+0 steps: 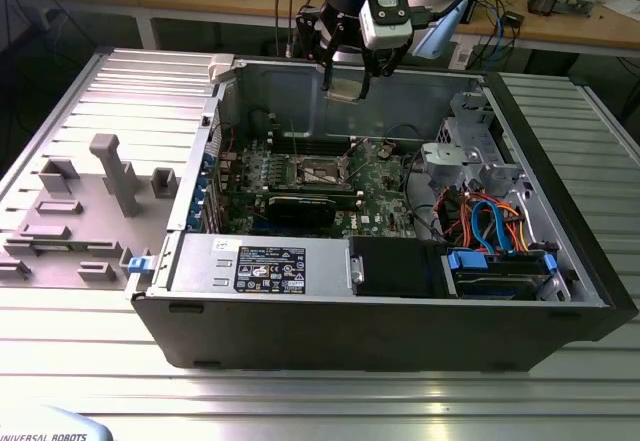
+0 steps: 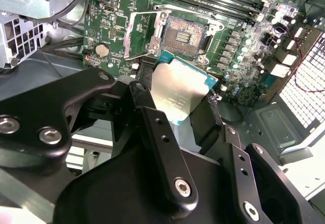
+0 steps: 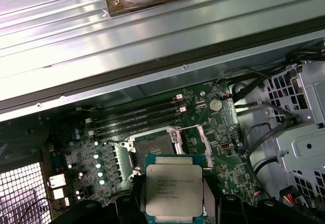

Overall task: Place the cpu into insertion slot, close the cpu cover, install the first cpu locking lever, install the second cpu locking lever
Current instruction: 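Place the cpu into insertion slot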

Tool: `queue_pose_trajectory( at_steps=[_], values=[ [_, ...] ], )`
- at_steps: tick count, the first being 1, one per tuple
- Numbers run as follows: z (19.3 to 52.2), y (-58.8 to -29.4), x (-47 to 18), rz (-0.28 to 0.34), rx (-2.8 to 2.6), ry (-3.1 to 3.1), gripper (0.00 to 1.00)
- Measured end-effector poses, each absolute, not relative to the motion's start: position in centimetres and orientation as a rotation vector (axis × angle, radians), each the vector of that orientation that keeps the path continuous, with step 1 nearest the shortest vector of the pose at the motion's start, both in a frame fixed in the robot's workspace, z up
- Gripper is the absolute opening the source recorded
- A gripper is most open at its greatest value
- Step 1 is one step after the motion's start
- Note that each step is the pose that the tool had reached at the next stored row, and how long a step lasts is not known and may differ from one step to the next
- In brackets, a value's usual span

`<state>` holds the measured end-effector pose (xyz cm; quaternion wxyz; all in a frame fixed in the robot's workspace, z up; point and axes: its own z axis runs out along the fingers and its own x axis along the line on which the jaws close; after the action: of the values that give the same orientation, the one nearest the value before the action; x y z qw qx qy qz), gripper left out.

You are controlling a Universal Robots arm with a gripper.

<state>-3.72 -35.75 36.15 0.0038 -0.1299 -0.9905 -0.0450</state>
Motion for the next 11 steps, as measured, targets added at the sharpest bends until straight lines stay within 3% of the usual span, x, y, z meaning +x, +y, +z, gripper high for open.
queue_pose_trajectory(
  at_steps=[11],
  values=[
    [36.15, -35.75, -3.72, -0.141, -0.433, -3.102, 0.54]
  ],
)
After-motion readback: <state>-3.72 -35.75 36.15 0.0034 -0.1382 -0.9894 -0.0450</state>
